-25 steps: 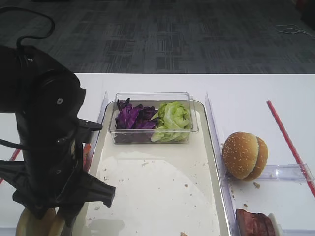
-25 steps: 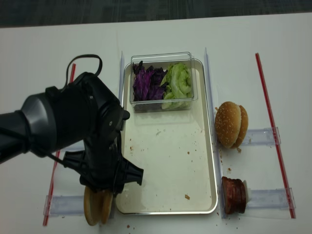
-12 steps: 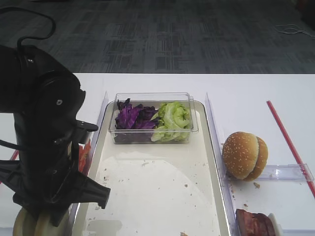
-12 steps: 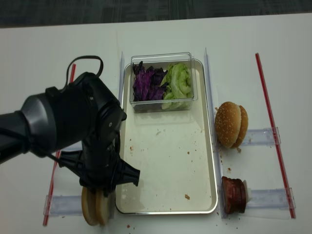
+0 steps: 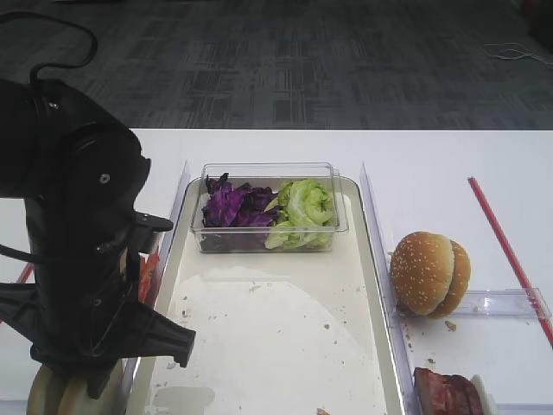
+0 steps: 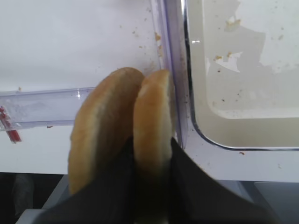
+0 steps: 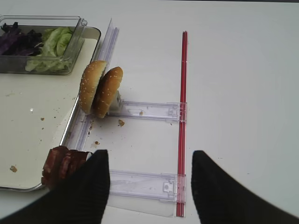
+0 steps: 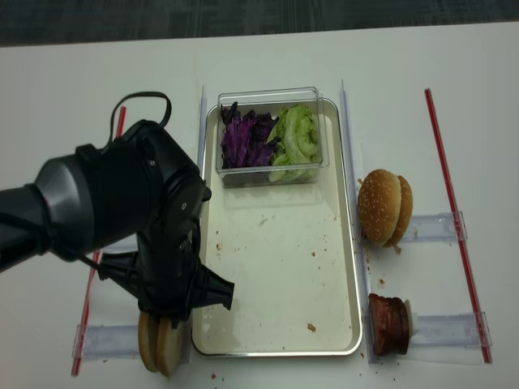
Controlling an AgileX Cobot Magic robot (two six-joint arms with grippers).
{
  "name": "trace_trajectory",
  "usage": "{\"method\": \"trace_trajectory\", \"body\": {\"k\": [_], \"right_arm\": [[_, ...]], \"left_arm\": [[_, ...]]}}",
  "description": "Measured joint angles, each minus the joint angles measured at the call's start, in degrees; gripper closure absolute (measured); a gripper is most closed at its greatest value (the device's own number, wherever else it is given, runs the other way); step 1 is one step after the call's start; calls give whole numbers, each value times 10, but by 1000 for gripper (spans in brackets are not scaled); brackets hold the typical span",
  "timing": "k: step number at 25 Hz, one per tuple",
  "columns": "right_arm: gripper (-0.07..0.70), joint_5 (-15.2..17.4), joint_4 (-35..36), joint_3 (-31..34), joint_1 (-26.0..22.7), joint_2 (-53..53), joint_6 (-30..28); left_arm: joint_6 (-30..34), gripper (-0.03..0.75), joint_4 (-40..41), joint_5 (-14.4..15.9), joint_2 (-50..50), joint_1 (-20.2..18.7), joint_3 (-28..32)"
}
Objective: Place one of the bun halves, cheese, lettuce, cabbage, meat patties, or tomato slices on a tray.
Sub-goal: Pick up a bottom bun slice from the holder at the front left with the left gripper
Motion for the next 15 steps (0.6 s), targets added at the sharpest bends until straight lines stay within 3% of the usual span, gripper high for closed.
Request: {"method": "trace_trajectory", "body": {"k": [15], "right_arm": [[227, 0, 0, 0, 0, 0, 0]], "left_arm": [[0, 620, 5, 28, 0, 0, -56]]}}
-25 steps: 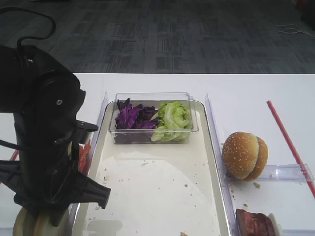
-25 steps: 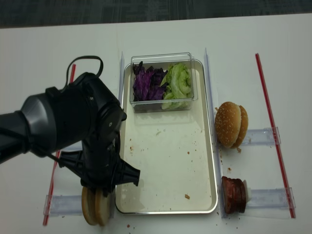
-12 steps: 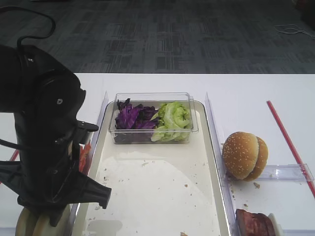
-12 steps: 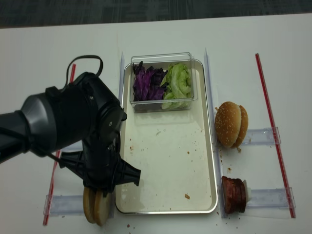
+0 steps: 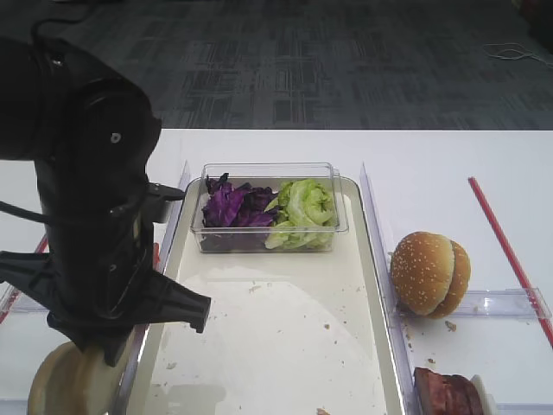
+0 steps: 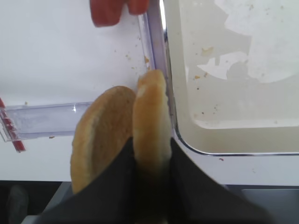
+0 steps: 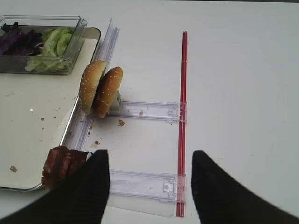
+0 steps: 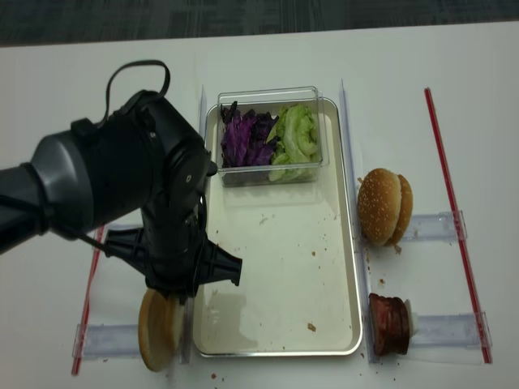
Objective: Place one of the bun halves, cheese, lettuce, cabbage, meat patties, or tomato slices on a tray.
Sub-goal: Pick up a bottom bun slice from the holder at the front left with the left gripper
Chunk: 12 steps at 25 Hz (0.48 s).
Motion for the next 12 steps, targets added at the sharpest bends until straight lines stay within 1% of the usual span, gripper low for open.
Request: {"method": "trace_trajectory", "body": {"k": [6, 12], "right_arm": [[227, 0, 0, 0, 0, 0, 0], [227, 0, 0, 0, 0, 0, 0]], "left_arm": [[0, 621, 11, 0, 0, 0, -22], [0, 621, 10, 0, -9, 0, -26]]}}
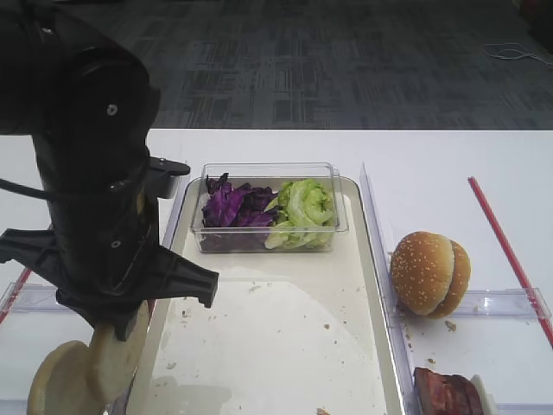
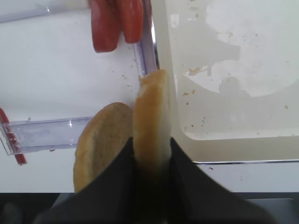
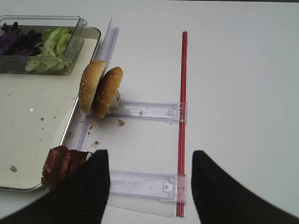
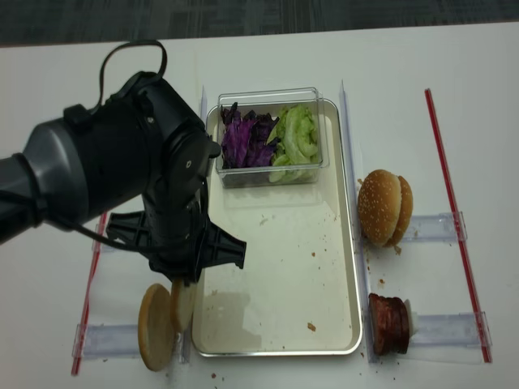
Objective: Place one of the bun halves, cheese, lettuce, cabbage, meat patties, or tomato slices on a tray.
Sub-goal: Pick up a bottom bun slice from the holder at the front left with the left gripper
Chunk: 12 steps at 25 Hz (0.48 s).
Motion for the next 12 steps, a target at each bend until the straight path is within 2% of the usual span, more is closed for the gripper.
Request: {"method": "trace_trajectory", "body": {"k": [12], "right_arm": [[227, 0, 0, 0, 0, 0, 0]], "left_arm": [[25, 622, -71, 1, -10, 0, -2]]}}
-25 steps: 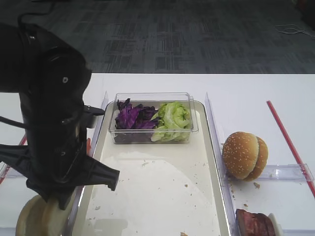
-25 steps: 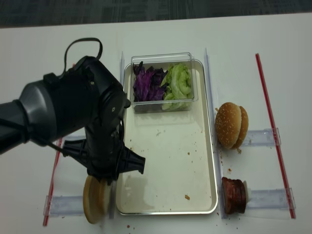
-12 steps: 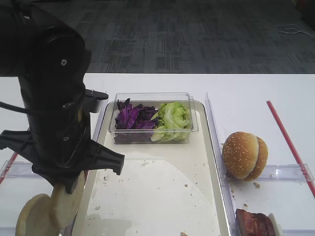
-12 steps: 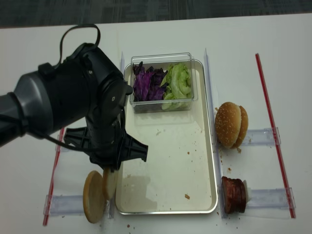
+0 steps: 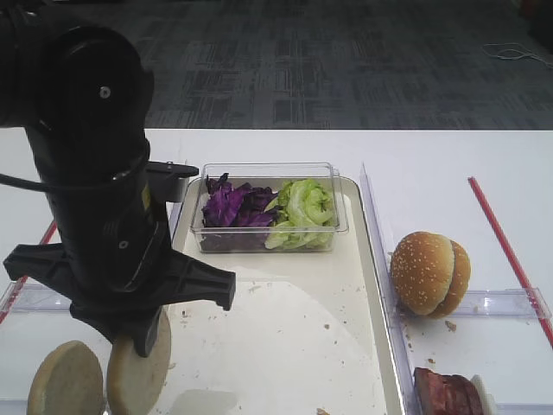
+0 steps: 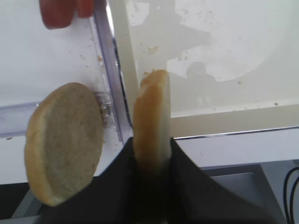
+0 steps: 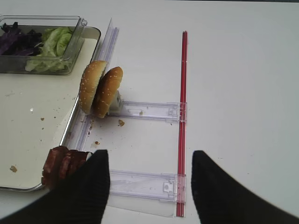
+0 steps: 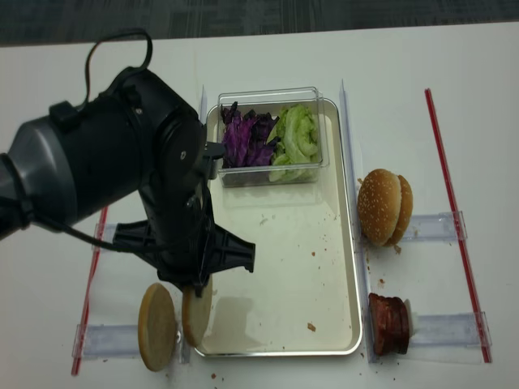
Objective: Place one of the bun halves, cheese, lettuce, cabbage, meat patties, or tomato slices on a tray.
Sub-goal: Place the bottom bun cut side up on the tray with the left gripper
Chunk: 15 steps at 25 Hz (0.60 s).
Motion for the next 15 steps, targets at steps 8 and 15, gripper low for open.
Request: {"method": "trace_trajectory", "body": {"k": [8, 15], "right_arm": [[227, 0, 0, 0, 0, 0, 0], [227, 0, 0, 0, 0, 0, 1]], "left_arm": [[35, 622, -54, -92, 0, 0, 0], [48, 622, -73, -137, 0, 0, 0]]}}
